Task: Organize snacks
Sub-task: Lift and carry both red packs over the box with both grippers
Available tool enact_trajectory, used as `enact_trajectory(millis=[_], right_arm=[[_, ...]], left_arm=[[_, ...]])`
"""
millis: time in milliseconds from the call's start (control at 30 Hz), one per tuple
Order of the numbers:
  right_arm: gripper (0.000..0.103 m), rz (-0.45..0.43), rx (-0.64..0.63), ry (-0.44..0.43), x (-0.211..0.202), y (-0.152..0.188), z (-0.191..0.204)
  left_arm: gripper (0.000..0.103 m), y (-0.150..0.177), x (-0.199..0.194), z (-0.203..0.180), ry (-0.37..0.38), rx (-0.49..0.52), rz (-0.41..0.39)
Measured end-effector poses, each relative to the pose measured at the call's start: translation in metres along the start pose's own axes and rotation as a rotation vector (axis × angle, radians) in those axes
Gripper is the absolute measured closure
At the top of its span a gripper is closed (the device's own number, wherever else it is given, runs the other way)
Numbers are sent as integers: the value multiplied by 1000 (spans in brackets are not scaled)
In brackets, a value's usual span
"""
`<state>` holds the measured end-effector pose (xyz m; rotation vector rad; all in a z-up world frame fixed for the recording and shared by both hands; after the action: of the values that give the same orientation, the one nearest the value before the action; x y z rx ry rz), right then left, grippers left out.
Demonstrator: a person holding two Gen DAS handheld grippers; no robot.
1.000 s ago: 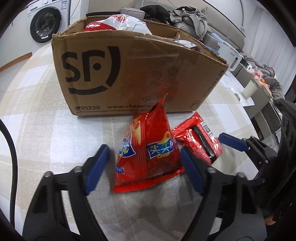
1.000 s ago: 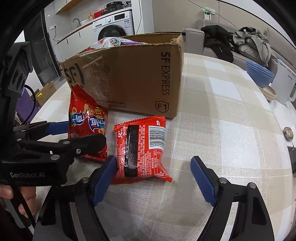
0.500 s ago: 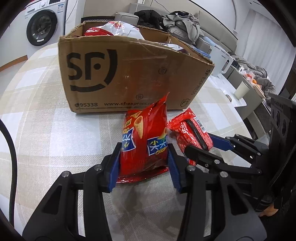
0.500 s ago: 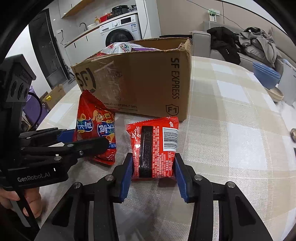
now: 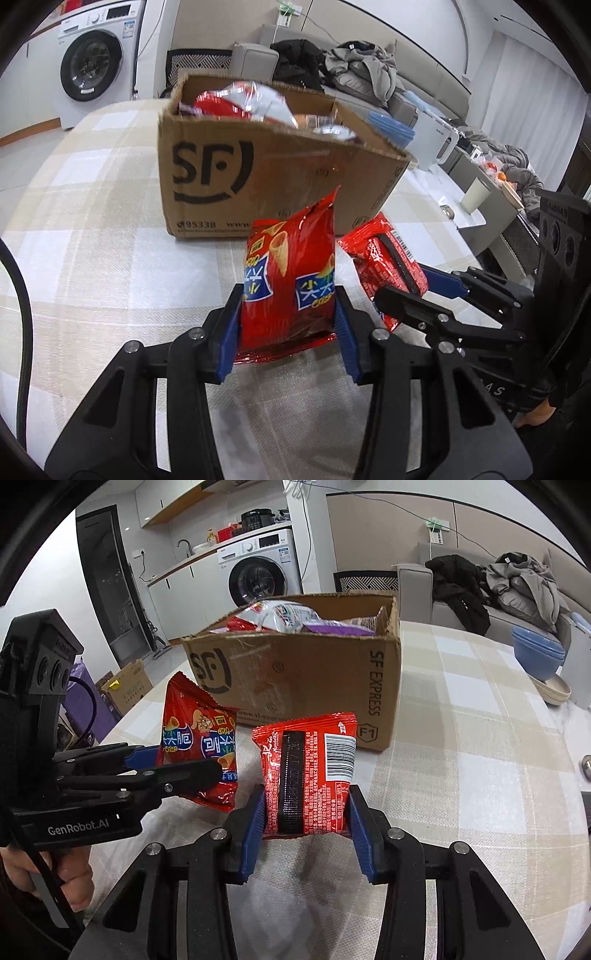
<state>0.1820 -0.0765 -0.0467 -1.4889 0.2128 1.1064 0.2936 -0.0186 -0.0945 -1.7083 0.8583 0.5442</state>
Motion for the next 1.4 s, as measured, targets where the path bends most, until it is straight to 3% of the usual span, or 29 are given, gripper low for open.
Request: enact_trajectory(millis=[633,1133,1400], right_arm=[[60,-147,9,-10,-44,-38,12],[60,-209,18,12,-57,-81,9],[60,-228,21,22,-51,-97,9]], left_arm=[[61,-46,-95,5,-23,41,-123],[61,-95,-121,-8,-34,87,-167],[61,-121,-116,-7,-39,107,-174]])
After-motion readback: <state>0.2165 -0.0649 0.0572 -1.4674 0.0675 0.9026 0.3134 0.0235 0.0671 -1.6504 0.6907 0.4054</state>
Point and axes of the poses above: each gripper's, at about its wrist camera, not at the fingertips, and x roughly the way its jaws point, z to its left, y to its underside, the point moved 10 cm from there along x, roughly the way its jaws point, and after that the axes turned 2 degrees about z, right-handed, at the moved point
